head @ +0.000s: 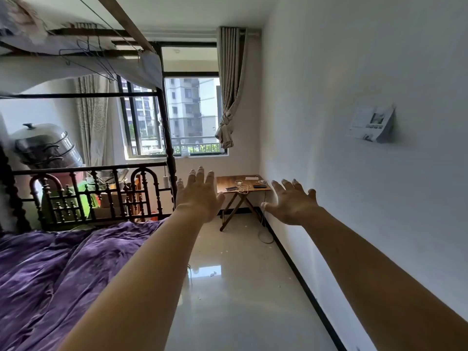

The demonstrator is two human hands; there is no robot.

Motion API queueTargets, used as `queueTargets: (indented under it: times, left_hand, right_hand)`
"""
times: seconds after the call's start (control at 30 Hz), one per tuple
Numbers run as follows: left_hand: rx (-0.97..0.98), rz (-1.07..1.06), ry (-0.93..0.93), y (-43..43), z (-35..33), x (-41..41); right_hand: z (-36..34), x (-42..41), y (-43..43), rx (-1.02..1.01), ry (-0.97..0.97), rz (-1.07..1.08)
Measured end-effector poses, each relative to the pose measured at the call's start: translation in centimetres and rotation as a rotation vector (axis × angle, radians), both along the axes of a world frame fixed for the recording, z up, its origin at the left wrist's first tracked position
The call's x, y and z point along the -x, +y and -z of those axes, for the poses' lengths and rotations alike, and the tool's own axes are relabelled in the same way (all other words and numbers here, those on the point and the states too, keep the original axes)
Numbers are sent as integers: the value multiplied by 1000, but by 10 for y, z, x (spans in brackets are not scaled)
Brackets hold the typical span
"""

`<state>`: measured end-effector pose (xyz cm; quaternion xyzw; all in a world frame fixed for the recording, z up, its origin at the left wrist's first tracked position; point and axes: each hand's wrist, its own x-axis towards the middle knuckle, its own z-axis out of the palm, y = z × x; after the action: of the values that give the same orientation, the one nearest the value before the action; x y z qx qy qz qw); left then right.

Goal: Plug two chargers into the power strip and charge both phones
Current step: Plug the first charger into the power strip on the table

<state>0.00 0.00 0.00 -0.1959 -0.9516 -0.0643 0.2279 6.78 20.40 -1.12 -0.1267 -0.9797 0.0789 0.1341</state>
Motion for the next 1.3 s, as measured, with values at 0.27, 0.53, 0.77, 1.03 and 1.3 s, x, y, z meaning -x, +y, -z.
queueTargets:
  times: [0.27, 0.53, 0.77, 1.03, 1.3]
  left_hand:
    - [48, -22, -4, 18, 11, 56]
    - [61, -42, -4, 73, 13, 150]
    - [58, -25, -16, 142, 5, 243]
    - [71, 3, -43, 202, 11, 361]
    - [102, 23, -30, 249, 12, 526]
  right_hand:
    - [7, 55, 17, -35, -10, 3]
    - [4, 146, 70, -55, -8, -8]
    - [-7, 245, 136, -82, 0, -6]
    - [8, 368, 196, -68, -37, 6]
    - [15, 536, 242, -47, -31, 19]
